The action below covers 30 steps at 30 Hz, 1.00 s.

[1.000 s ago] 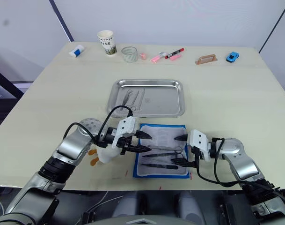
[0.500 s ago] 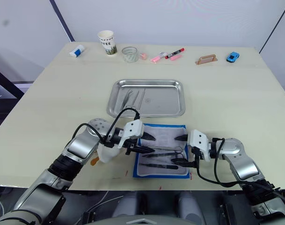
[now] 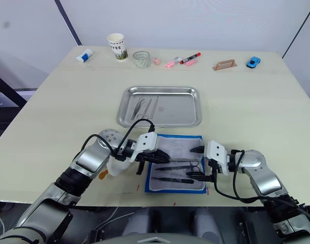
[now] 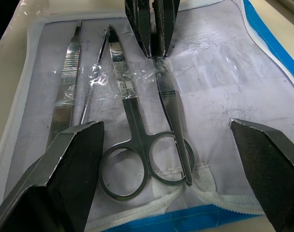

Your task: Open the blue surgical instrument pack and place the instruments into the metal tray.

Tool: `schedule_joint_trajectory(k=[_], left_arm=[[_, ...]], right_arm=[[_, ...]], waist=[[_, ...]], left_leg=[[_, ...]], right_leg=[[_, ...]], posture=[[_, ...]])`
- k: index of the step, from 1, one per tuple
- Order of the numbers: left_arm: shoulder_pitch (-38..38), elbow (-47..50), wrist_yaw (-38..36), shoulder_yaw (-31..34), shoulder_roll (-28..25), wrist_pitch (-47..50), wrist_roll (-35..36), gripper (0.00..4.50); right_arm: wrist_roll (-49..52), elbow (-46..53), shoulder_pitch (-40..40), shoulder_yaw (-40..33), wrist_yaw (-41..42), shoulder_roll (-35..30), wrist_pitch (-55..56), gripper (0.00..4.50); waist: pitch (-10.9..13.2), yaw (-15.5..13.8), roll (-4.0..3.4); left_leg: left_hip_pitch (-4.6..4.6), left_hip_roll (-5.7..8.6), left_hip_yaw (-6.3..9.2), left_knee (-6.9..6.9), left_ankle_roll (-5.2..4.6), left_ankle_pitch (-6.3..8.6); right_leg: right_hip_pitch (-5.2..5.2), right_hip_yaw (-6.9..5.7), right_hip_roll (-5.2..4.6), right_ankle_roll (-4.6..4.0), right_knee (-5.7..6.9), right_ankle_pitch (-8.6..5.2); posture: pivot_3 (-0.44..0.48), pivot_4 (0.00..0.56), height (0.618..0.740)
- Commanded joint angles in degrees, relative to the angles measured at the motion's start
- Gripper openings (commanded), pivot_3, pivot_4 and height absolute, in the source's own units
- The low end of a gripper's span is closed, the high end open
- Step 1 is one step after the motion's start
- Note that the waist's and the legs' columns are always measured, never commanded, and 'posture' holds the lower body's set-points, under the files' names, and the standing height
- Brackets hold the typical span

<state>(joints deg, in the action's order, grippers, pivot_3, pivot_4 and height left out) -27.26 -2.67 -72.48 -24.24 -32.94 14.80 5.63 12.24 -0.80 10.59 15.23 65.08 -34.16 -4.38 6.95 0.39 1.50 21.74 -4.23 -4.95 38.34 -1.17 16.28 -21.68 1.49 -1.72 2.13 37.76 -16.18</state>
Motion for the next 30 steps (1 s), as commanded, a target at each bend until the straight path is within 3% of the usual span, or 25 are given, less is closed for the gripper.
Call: schedule_joint_trajectory(k=[1,18,30], left_arm=[[0.1,2.5,-0.5,-0.7,-1.6,3.2,-0.9,0.02],[-3.7,12.0,-3.6,2.0,-7.6,14.5,2.9,0.02],[-0.4,15.0,-4.1,5.9,-14.5,15.3,5.2,0.02]], right_arm=[[-3.0,-3.3,-1.2,1.6,-1.2,-0.3,-2.5,4.5],[-4.0,-5.0,-0.1,3.1,-1.2,-0.2,-2.3,4.5],[-4.0,-6.1,1.0,3.7,-0.8,0.2,-2.0,4.5]], waist=[[0.0,0.0,0.0],[0.1,0.4,0.0],[0.1,0.5,0.0]], left_leg=[[0.0,0.0,0.0,0.0,0.0,0.0],[0.0,-0.04,0.03,-0.01,0.0,0.0],[-0.02,-0.08,0.01,-0.02,0.0,0.0]], right_leg=[[0.0,0.0,0.0,0.0,0.0,0.0],[-0.03,0.03,0.1,0.0,0.02,0.0],[-0.03,0.06,0.12,-0.06,0.03,-0.03]], posture=[[0.0,0.15,0.74],[0.0,0.15,0.74],[0.0,0.15,0.74]])
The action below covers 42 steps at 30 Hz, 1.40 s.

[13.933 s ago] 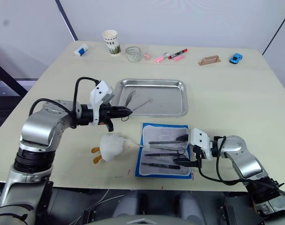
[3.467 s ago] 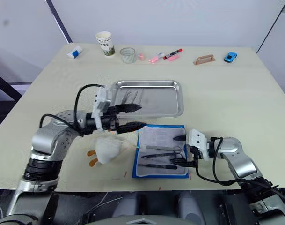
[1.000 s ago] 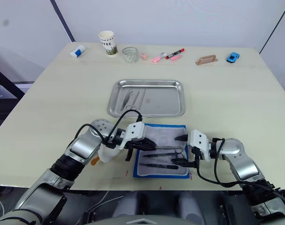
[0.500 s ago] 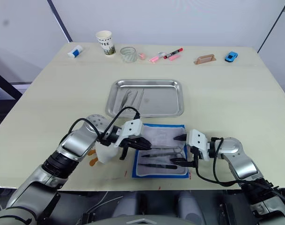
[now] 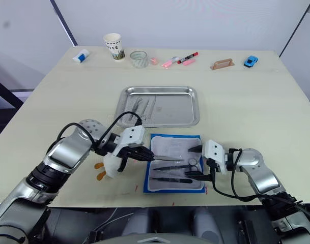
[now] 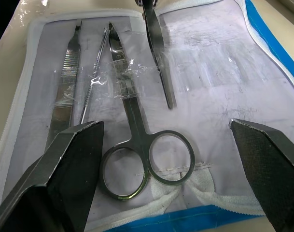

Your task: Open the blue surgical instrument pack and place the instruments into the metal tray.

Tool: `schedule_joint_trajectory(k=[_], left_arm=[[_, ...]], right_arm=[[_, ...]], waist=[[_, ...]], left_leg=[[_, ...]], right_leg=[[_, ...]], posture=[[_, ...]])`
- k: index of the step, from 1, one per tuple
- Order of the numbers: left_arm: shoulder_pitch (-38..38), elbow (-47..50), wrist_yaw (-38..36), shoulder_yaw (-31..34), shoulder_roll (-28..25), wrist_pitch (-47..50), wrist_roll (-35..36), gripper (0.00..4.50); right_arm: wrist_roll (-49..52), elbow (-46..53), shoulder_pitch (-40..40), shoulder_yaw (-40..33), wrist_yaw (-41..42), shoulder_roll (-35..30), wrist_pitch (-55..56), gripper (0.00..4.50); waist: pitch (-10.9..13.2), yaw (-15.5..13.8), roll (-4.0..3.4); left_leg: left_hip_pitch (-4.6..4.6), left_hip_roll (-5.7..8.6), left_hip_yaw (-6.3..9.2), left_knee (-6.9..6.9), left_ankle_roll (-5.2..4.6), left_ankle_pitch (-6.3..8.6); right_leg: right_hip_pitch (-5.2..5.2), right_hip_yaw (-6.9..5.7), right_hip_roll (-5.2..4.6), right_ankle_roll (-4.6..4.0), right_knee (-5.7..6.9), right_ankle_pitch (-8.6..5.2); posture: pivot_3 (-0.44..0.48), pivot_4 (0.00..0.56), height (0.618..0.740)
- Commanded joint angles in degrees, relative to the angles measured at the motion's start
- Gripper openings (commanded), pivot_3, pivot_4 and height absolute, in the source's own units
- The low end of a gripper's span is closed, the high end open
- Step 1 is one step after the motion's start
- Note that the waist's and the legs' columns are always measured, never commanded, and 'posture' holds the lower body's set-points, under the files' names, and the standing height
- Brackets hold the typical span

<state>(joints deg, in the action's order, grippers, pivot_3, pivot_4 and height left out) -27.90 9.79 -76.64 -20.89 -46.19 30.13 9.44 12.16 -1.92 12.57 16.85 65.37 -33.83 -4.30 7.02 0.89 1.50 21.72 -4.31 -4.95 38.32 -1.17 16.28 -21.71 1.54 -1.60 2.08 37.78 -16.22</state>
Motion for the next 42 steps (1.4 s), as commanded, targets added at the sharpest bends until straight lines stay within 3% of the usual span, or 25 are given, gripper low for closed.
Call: schedule_joint_trajectory(k=[1,8,15,21,26,32,37,42], left_arm=[[0.5,2.9,0.0,2.9,-1.6,0.0,1.8,0.02],[3.7,5.9,-0.1,7.9,-5.3,1.6,5.6,0.02],[10.5,8.0,-1.0,17.4,-10.7,1.0,11.1,0.02],[12.9,4.1,1.4,23.6,-9.9,0.9,14.3,0.02],[11.6,4.2,13.7,26.4,-2.4,6.5,15.5,0.02],[4.0,6.4,38.7,28.7,14.7,16.9,14.8,0.02],[-1.3,6.2,58.1,26.3,26.4,22.3,7.6,0.02],[-6.9,0.9,70.7,23.7,36.6,23.6,1.9,0.02]], right_arm=[[-3.9,-5.2,-0.8,2.1,-1.0,-0.1,-2.0,4.5],[-3.9,-6.0,-0.3,2.3,-0.5,0.1,-1.4,4.5],[-3.9,-6.5,0.1,2.4,0.0,0.2,-1.0,4.5],[-3.9,-7.3,0.7,2.4,0.7,0.2,-0.7,4.5],[-3.9,-7.8,1.3,2.4,1.1,0.3,-0.6,4.5],[-3.9,-8.0,1.9,2.4,1.3,0.3,-0.5,4.5],[-3.8,-8.3,2.3,2.2,1.5,0.2,-0.5,4.5],[-3.7,-8.5,2.7,2.0,1.5,0.5,-0.6,4.5]], waist=[[0.0,0.0,0.0],[0.0,0.0,0.02],[0.0,0.1,0.03],[0.0,0.0,0.02],[0.0,-0.1,0.07],[-0.1,-0.2,0.33],[-0.1,0.0,0.35],[-0.1,-0.1,0.37]], left_leg=[[0.0,0.0,0.0,0.0,0.0,0.0],[-0.02,-0.03,-0.02,0.0,0.0,0.0],[-0.05,-0.08,-0.05,-0.01,0.0,0.0],[-0.06,-0.08,-0.07,-0.01,0.0,0.0],[-0.06,-0.06,-0.06,-0.01,0.01,0.0],[-0.04,0.0,0.02,0.03,0.0,0.0],[-0.03,0.0,0.04,0.01,0.01,-0.01],[-0.03,0.06,0.08,0.02,0.02,-0.01]], right_leg=[[0.0,-0.01,0.0,-0.02,0.01,-0.01],[-0.01,0.01,0.02,-0.03,0.03,-0.01],[-0.03,0.02,0.01,-0.07,0.05,-0.04],[-0.03,0.0,-0.01,-0.12,0.05,-0.07],[-0.01,-0.01,-0.04,-0.1,0.05,-0.05],[0.03,-0.04,-0.05,0.07,0.07,0.05],[0.03,0.02,-0.01,0.09,0.07,0.07],[0.06,0.0,-0.05,0.1,0.07,0.08]], posture=[[0.0,0.15,0.74],[0.0,0.15,0.74],[0.0,0.15,0.74],[0.0,0.15,0.74],[0.0,0.15,0.74],[0.0,0.15,0.74],[0.0,0.15,0.74],[0.0,0.15,0.74]])
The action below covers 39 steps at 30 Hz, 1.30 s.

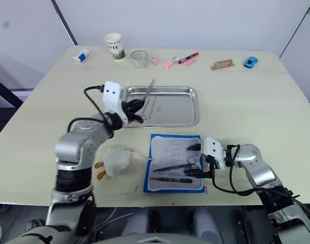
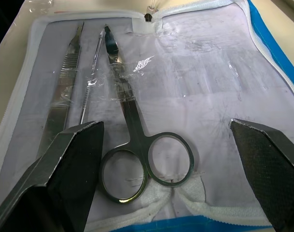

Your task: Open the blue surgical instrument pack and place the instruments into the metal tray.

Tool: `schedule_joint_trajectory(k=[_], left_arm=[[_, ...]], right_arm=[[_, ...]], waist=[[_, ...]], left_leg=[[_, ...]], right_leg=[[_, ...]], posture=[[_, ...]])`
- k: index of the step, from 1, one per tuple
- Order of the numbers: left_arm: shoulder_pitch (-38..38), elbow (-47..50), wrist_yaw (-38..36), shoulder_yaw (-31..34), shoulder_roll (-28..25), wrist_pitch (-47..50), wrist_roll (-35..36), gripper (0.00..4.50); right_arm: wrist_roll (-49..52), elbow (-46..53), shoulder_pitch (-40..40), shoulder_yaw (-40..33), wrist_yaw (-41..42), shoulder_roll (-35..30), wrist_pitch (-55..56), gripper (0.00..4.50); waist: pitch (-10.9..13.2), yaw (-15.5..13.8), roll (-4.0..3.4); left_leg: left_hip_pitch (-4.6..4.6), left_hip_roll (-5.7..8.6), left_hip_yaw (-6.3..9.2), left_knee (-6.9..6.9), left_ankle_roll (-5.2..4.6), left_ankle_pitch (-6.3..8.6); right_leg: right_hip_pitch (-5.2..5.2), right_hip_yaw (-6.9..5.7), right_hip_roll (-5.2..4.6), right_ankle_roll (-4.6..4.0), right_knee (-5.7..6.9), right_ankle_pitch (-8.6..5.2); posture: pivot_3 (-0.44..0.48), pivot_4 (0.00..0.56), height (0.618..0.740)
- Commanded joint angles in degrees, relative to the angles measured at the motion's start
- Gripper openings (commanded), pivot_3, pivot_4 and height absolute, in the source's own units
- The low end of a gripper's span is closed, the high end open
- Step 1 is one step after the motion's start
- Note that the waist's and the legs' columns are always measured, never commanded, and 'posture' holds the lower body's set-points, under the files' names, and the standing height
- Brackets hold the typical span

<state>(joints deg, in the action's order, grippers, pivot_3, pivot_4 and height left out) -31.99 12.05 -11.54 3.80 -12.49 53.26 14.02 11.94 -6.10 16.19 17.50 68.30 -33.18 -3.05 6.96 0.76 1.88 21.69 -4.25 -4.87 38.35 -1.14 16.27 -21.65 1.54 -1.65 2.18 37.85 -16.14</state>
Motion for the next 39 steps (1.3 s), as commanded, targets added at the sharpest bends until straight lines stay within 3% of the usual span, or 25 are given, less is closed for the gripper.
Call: schedule_joint_trajectory(k=[1,6,12,21,36,37,39], left_arm=[[-3.7,-2.2,7.1,-1.2,4.2,0.5,-3.3,0.02],[-6.6,-7.1,12.8,-0.7,10.7,2.2,-4.8,0.02],[-8.3,-12.1,15.7,-0.7,13.2,1.7,-6.3,0.02],[-9.3,-17.8,16.2,-1.4,14.6,0.6,-7.1,0.02],[-9.4,-18.5,17.4,-0.4,15.3,1.6,-7.4,0.02],[-9.4,-18.3,17.6,-0.3,15.3,1.8,-7.5,0.7],[-9.4,-17.9,17.5,-0.3,15.3,2.1,-7.5,1.3]], right_arm=[[-3.5,-4.3,-0.9,1.4,-1.5,-0.1,-1.9,4.5],[-3.7,-3.8,-1.3,1.6,-1.2,-0.5,-1.9,4.5],[-3.6,-3.3,-1.6,1.4,-1.3,-0.7,-2.3,4.5],[-3.5,-2.9,-1.9,1.3,-1.3,-0.9,-2.5,4.5],[-3.6,-3.0,-1.9,1.0,-1.4,-0.8,-2.5,4.5],[-3.6,-3.1,-1.9,1.0,-1.3,-0.8,-2.5,4.5],[-3.6,-3.0,-1.9,1.0,-1.3,-0.8,-2.5,4.5]], waist=[[0.0,0.1,0.0],[0.0,0.1,-0.02],[0.0,0.0,-0.03],[0.0,0.0,-0.03],[0.0,0.0,-0.04],[0.0,0.0,-0.04],[0.0,0.0,-0.04]], left_leg=[[0.0,0.0,0.0,0.0,0.0,0.0],[-0.01,0.0,0.01,-0.01,0.01,-0.01],[0.0,0.01,0.03,-0.01,0.06,-0.03],[0.02,0.03,0.05,-0.01,0.12,-0.07],[0.05,0.04,0.08,-0.02,0.13,-0.07],[0.05,0.04,0.08,-0.02,0.13,-0.07],[0.04,0.04,0.08,-0.02,0.13,-0.07]], right_leg=[[0.0,0.0,0.0,0.0,0.0,0.0],[0.0,0.01,0.02,0.0,0.0,0.0],[0.0,-0.02,0.01,0.0,-0.01,0.0],[0.0,-0.05,-0.02,0.0,-0.02,0.0],[0.0,-0.09,-0.05,0.0,-0.03,0.0],[0.0,-0.09,-0.05,0.0,-0.03,0.0],[0.0,-0.09,-0.05,0.0,-0.03,0.0]], posture=[[0.0,0.15,0.74],[0.0,0.15,0.74],[0.0,0.15,0.74],[0.0,0.15,0.74],[0.0,0.15,0.74],[0.0,0.15,0.74],[0.0,0.15,0.74]])
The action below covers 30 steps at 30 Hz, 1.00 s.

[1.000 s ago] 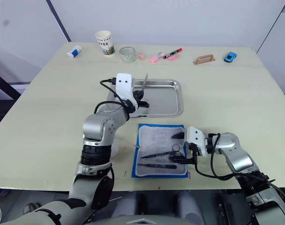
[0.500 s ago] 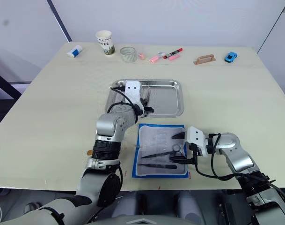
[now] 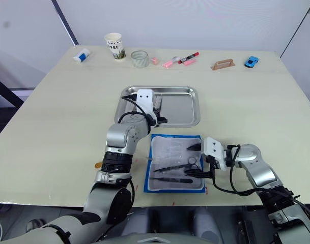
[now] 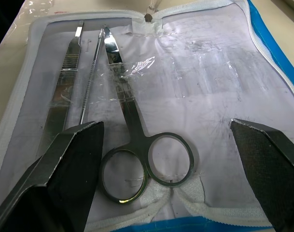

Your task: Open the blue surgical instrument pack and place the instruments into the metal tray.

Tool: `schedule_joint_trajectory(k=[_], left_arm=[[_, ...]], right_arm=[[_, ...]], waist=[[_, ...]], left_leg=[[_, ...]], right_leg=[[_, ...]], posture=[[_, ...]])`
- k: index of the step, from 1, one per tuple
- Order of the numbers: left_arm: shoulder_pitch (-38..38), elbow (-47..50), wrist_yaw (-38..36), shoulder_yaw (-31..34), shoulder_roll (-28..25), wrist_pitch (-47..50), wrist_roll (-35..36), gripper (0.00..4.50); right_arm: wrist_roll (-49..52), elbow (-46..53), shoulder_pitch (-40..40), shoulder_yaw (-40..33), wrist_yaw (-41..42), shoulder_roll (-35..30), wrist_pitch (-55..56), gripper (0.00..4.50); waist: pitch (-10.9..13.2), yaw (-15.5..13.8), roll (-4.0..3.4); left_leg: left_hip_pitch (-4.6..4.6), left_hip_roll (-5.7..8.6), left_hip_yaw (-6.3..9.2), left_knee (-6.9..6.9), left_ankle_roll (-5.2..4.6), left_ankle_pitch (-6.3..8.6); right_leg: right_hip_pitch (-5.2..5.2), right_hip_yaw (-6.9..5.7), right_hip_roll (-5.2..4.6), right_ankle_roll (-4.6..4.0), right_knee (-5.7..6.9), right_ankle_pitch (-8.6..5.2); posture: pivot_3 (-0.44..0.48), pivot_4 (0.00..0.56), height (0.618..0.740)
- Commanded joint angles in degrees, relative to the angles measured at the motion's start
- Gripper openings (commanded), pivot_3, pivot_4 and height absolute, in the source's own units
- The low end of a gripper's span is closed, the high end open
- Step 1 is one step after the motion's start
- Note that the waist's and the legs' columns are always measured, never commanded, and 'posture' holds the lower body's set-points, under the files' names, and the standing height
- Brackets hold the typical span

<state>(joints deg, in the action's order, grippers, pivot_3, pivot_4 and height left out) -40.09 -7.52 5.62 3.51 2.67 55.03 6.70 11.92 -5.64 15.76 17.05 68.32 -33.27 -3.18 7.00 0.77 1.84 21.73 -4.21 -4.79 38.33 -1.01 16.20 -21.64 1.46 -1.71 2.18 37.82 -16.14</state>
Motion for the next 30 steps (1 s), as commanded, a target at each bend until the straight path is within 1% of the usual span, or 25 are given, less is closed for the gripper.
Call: schedule_joint_trajectory(k=[1,4,5,8,10,12,14,16,18,20,22,25,26,28,30], left_arm=[[-1.3,1.9,0.4,-0.2,0.1,0.6,-0.4,1.74],[-1.0,3.2,0.1,-0.9,-0.5,1.4,-0.8,3.11],[-0.6,4.5,-1.4,-1.3,-0.8,1.6,-0.1,3.48],[0.5,8.3,-5.3,-2.7,-2.2,0.9,1.3,3.48],[2.2,12.3,-10.8,-4.5,-4.7,-1.0,3.2,3.48],[4.3,16.3,-18.2,-5.4,-7.0,-3.1,7.0,3.48],[6.8,19.5,-26.3,-6.6,-11.2,-6.9,9.5,3.48],[9.0,21.5,-33.5,-6.3,-15.0,-10.5,12.3,3.48],[11.0,23.1,-42.9,-5.1,-19.6,-11.9,17.3,3.48],[11.9,23.5,-49.1,-4.3,-23.2,-13.5,20.4,4.02],[13.1,23.7,-55.6,-3.7,-27.1,-15.2,22.6,4.39],[17.3,24.3,-66.5,-0.3,-35.1,-14.9,27.4,4.39],[18.5,24.3,-68.8,0.4,-37.2,-14.8,28.9,4.39],[21.9,23.8,-75.0,2.3,-41.8,-17.3,30.3,4.39],[24.7,23.5,-79.9,4.3,-45.2,-19.3,31.9,4.39]], right_arm=[[-3.6,-3.4,-1.6,1.5,-1.3,-0.8,-2.4,4.5],[-3.6,-3.3,-1.6,1.5,-1.3,-0.8,-2.4,4.5],[-3.6,-3.4,-1.6,1.5,-1.3,-0.8,-2.3,4.5],[-3.6,-3.5,-1.5,1.5,-1.4,-0.7,-2.3,4.5],[-3.5,-3.4,-1.6,1.5,-1.4,-0.7,-2.3,4.5],[-3.5,-3.4,-1.6,1.5,-1.4,-0.7,-2.3,4.5],[-3.5,-3.4,-1.6,1.5,-1.3,-0.7,-2.3,4.5],[-3.4,-3.5,-1.5,1.4,-1.2,-0.7,-2.2,4.5],[-3.2,-3.4,-1.5,1.3,-1.1,-0.7,-2.2,4.5],[-3.1,-3.4,-1.5,1.1,-1.2,-0.7,-2.1,4.5],[-2.9,-3.1,-1.6,0.9,-1.2,-0.8,-2.1,4.5],[-2.6,-2.4,-2.2,0.5,-1.3,-1.0,-2.3,4.5],[-2.5,-2.2,-2.4,0.4,-1.3,-1.2,-2.3,4.5],[-2.3,-1.7,-2.9,0.1,-1.2,-1.5,-2.4,4.5],[-2.2,-1.3,-3.3,-0.1,-1.1,-1.7,-2.4,4.5]], waist=[[0.0,0.0,0.0],[0.0,0.0,0.0],[0.0,0.0,0.0],[0.0,0.0,-0.01],[0.0,0.1,-0.03],[0.0,0.0,-0.06],[0.1,0.0,-0.08],[0.1,0.2,-0.12],[0.1,0.1,-0.16],[0.1,0.0,-0.2],[0.1,0.0,-0.16],[0.2,0.2,-0.32],[0.2,0.2,-0.33],[0.2,0.2,-0.33],[0.3,-0.3,-0.31]], left_leg=[[0.0,0.0,0.0,0.0,0.0,0.0],[0.0,0.0,0.01,0.0,0.0,0.0],[0.0,0.0,0.01,0.0,0.0,0.0],[0.01,0.0,0.01,-0.01,0.02,-0.01],[0.0,0.0,0.0,-0.01,0.03,-0.01],[-0.01,0.0,0.0,-0.03,0.19,-0.1],[-0.01,-0.01,-0.01,-0.03,0.21,-0.11],[-0.02,-0.01,-0.01,-0.04,0.21,-0.11],[-0.03,-0.03,-0.02,-0.06,0.21,-0.11],[-0.02,-0.03,-0.01,-0.06,0.19,-0.09],[0.0,-0.03,0.02,-0.04,0.01,0.0],[-0.01,-0.01,0.01,-0.05,-0.02,0.02],[-0.02,-0.03,0.01,-0.1,-0.02,0.02],[-0.01,-0.04,0.03,-0.1,-0.03,0.02],[0.0,-0.05,0.02,-0.11,-0.03,0.02]], right_leg=[[0.0,0.0,0.0,0.0,0.0,0.0],[0.0,0.0,0.0,0.0,0.0,0.0],[0.0,0.0,0.0,0.0,0.0,0.0],[-0.01,-0.01,-0.01,0.0,0.0,0.0],[-0.01,-0.01,-0.01,0.0,0.0,0.0],[-0.01,-0.01,-0.04,-0.01,0.0,0.0],[0.0,-0.03,-0.08,-0.02,0.0,0.0],[-0.01,-0.02,-0.09,-0.03,0.0,-0.01],[-0.01,-0.03,-0.13,-0.04,0.0,-0.01],[-0.01,-0.07,-0.17,-0.07,0.0,-0.03],[-0.01,-0.14,-0.25,-0.17,-0.02,-0.08],[-0.01,-0.13,-0.21,-0.17,-0.03,-0.08],[-0.02,-0.15,-0.19,-0.14,-0.02,-0.08],[-0.04,-0.18,-0.18,-0.15,-0.03,-0.08],[-0.05,-0.2,-0.23,-0.24,-0.06,-0.14]], posture=[[0.0,0.15,0.74],[0.0,0.15,0.74],[0.0,0.15,0.74],[0.0,0.15,0.74],[0.0,0.15,0.74],[0.0,0.15,0.74],[0.0,0.15,0.74],[0.0,0.15,0.74],[0.0,0.15,0.74],[0.0,0.15,0.74],[0.0,0.15,0.74],[0.0,0.15,0.74],[0.0,0.15,0.74],[0.0,0.15,0.74],[0.0,0.15,0.74]])
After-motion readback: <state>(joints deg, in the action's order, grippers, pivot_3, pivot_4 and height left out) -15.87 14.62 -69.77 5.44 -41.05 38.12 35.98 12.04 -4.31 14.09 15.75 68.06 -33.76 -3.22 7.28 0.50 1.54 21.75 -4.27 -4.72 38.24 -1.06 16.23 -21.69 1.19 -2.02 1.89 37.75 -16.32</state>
